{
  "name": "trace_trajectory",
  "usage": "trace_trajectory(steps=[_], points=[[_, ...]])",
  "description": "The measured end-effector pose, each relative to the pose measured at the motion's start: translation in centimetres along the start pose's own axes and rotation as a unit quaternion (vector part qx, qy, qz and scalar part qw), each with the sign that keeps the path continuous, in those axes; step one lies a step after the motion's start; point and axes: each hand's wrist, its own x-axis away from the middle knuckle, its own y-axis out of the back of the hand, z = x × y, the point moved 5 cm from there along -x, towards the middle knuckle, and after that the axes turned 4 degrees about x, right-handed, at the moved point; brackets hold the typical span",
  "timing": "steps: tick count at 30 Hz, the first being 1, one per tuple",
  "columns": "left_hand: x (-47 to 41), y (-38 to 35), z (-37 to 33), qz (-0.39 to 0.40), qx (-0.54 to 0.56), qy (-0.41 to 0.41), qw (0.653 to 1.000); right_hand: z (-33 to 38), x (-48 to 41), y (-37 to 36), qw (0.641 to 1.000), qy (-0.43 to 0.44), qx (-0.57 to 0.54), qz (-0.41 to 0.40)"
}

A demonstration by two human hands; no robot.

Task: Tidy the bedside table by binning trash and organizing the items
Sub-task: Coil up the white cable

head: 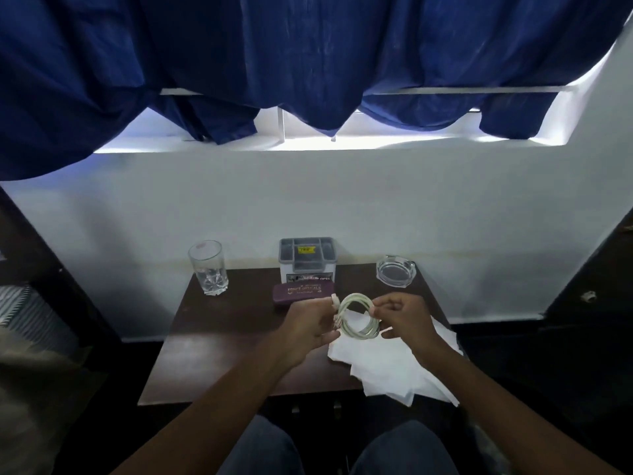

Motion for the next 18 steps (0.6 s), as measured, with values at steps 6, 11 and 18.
trace_trajectory(steps=[6,11,18], points=[[-7.9,-0.8,-0.4,-0.014,0.076,0.015,0.997,-2.4,-10.1,-1.0,0.995,0.046,0.072,-0.055],[-12.0,0.4,0.2,-0.054,0.055,-0.029,0.997,-5.5,-16.4,-2.0,0.990,0.019,0.125,-0.055],[-12.0,4.5,-0.7,-0.235,-0.434,-0.285,0.822,-6.4,-18.6,-3.4,0.972,0.015,0.230,-0.045]])
